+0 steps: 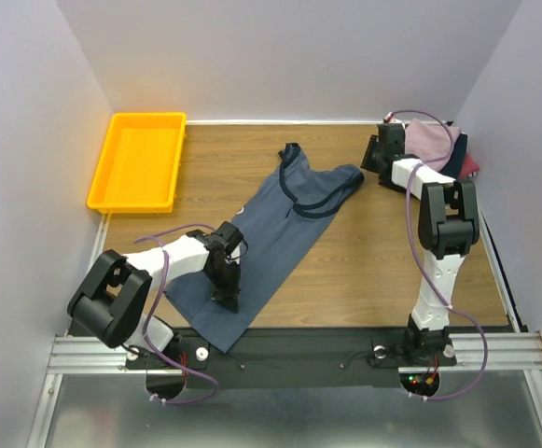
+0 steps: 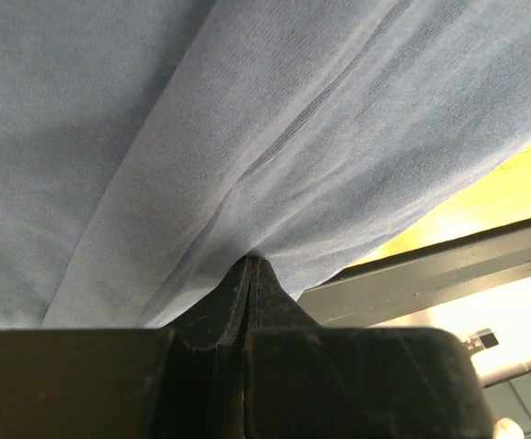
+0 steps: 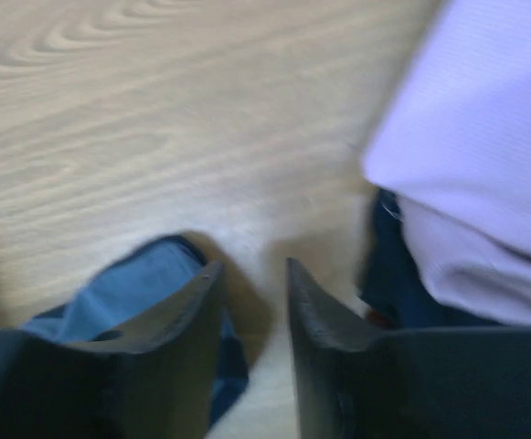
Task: Fold and stack the tank tops
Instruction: Fold the tank top
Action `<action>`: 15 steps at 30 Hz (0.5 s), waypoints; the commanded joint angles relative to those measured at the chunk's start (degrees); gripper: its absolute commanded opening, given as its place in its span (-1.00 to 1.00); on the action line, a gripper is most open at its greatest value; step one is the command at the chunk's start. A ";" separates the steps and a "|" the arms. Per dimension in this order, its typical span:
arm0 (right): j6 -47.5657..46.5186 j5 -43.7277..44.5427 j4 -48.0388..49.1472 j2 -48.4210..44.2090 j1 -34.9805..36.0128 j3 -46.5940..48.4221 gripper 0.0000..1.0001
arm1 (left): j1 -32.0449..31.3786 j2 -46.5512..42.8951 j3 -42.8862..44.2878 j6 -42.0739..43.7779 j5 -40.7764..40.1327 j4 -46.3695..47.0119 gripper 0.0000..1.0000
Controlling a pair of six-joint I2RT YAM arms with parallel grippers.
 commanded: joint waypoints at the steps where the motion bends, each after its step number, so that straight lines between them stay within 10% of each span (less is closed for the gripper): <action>1: 0.29 5.02 1.04 -5.95 -0.84 -3.60 -0.01 | 0.66 1.59 -1.45 2.42 -2.92 -0.92 -1.00; 15: 7.95 -18.19 -0.36 12.64 7.94 24.24 0.16 | 1.19 2.29 -0.22 3.38 -3.10 -0.75 -1.00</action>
